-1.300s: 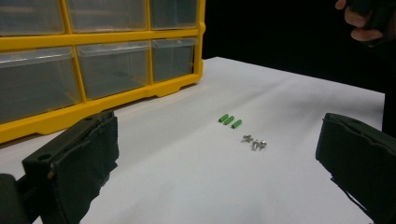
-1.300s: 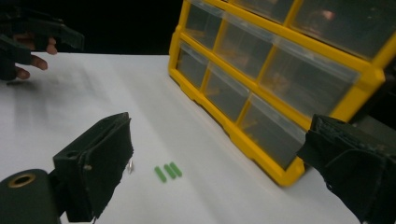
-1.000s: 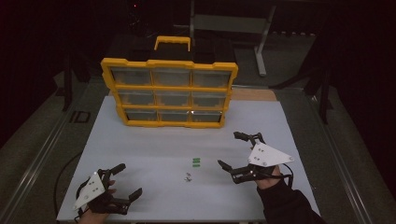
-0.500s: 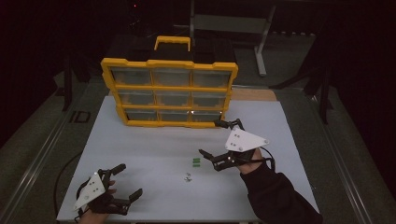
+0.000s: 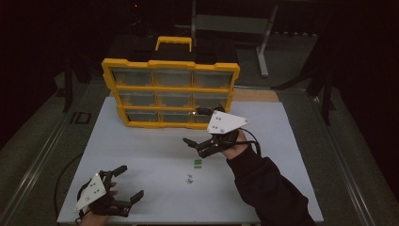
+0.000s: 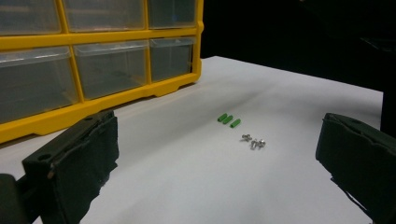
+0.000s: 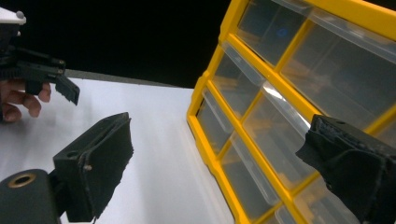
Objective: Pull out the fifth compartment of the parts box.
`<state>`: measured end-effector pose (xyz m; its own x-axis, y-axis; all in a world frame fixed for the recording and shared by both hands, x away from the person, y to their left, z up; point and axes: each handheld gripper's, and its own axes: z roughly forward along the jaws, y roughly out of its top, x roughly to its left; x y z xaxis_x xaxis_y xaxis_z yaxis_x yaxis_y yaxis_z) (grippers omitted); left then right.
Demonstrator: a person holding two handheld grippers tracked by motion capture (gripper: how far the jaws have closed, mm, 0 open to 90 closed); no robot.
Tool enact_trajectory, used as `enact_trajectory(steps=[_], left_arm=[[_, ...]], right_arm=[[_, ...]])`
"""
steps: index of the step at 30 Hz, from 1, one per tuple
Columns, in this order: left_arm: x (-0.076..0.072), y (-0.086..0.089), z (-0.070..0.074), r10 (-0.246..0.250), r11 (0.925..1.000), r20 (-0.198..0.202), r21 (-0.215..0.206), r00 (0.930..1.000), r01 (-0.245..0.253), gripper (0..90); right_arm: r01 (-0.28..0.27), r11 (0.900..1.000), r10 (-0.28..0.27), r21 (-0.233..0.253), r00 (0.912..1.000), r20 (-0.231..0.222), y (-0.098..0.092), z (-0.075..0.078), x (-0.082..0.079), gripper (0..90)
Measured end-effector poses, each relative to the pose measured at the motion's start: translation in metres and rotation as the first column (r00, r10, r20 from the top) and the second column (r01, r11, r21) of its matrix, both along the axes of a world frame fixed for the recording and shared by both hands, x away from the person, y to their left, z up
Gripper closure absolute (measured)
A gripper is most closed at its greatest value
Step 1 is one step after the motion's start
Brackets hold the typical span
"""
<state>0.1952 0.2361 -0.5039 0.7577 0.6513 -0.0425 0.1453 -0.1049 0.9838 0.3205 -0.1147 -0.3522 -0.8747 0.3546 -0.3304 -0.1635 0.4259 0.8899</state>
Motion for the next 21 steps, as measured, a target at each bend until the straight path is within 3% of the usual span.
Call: enact_trajectory(steps=[6,10,13,18,21], left_arm=[[0.000,0.000,0.000,0.002,1.0000,0.004,-0.006,1.0000,-0.002,0.0],[0.000,0.000,0.000,-0.001,1.0000,0.004,-0.002,1.0000,0.001,0.0],[0.001,0.000,0.000,-0.001,1.0000,0.001,-0.005,1.0000,0.001,0.0],[0.001,0.000,0.000,-0.001,1.0000,0.004,-0.003,1.0000,0.001,0.0],[0.001,0.001,0.000,-0.002,1.0000,0.005,-0.006,1.0000,0.002,0.0]], right_arm=[[-0.012,0.999,0.012,-0.044,0.9999,0.007,0.018,0.004,0.012,7.3],[-0.030,0.999,0.030,-0.036,0.9996,-0.001,0.026,0.005,0.023,7.3],[0.003,0.999,-0.001,-0.041,0.9991,0.042,0.031,0.004,0.028,7.4],[0.010,0.992,-0.004,-0.125,0.9985,0.055,0.042,0.001,0.042,7.6],[0.021,0.983,-0.004,-0.181,0.9956,0.094,0.050,-0.002,0.049,9.8]])
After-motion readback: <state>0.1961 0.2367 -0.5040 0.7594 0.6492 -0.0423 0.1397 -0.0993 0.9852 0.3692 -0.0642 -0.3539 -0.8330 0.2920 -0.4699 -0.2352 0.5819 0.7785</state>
